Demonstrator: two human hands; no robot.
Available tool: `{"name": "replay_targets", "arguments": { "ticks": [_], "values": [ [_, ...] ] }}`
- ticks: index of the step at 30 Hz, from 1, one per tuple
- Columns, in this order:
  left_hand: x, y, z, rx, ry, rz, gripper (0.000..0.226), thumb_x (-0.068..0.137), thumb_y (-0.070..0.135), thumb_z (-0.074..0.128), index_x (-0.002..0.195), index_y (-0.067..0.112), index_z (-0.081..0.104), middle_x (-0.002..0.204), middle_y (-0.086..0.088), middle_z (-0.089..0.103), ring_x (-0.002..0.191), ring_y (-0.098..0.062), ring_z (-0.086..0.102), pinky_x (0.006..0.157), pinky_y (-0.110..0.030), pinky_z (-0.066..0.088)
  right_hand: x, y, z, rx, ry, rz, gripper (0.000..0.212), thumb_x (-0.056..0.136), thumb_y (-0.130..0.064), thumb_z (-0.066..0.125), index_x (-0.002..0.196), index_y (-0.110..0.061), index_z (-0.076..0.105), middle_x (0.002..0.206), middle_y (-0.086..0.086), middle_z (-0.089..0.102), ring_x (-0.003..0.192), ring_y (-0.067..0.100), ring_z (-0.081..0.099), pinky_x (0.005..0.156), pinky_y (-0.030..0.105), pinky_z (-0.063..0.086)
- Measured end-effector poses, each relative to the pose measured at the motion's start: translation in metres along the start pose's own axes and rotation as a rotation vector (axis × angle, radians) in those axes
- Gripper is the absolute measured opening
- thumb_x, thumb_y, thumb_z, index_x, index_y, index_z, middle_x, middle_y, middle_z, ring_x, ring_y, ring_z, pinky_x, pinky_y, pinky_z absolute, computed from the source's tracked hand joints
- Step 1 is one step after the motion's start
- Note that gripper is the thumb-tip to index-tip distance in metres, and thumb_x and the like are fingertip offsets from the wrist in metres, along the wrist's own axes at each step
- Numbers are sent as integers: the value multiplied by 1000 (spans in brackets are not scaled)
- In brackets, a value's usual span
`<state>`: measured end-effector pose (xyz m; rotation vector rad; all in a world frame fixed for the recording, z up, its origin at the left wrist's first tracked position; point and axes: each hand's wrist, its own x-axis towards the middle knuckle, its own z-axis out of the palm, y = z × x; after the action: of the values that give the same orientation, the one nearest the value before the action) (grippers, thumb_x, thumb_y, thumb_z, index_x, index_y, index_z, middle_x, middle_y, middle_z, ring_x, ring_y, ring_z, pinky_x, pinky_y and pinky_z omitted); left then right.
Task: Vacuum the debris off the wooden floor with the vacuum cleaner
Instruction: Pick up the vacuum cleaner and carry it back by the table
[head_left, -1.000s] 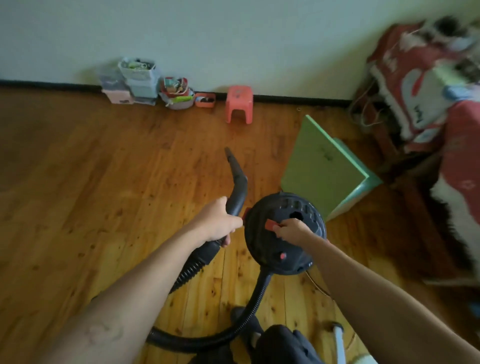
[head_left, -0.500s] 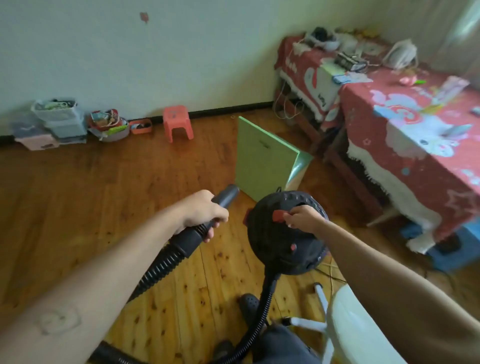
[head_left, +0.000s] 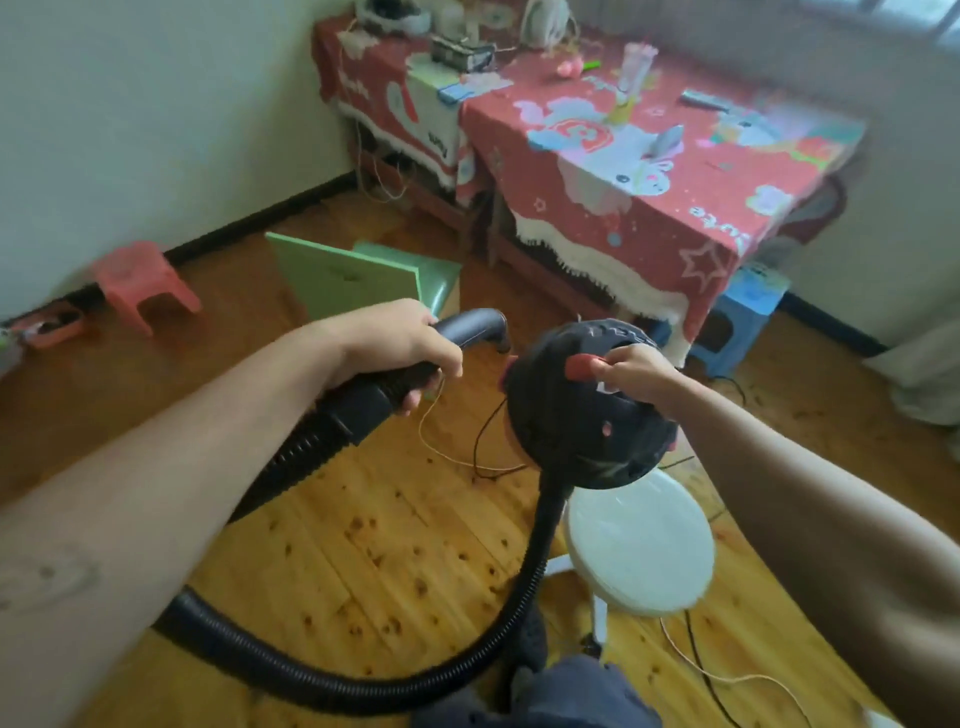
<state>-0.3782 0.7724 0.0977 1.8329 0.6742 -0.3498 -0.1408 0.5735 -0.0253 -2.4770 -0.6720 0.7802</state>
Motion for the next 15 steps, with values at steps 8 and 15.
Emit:
{"name": "replay_targets", "arguments": {
  "ticks": [8, 15],
  "values": [
    [104, 111, 21, 337, -173, 88, 24, 81, 15, 71, 95, -3, 64, 62, -9, 61, 50, -25, 58, 47, -30, 50, 19, 99, -108, 314, 225, 269, 44, 92, -54, 58, 98, -13, 74, 98, 5, 70, 93, 23, 65, 91, 42, 54],
    [190, 198, 56, 423, -226, 239, 19, 74, 20, 71, 78, 5, 62, 61, -13, 62, 48, -29, 60, 56, -37, 54, 25, 173, -171, 458, 412, 434, 41, 92, -51, 60, 97, -13, 71, 89, 4, 66, 73, 16, 59, 64, 31, 48]
  ]
}}
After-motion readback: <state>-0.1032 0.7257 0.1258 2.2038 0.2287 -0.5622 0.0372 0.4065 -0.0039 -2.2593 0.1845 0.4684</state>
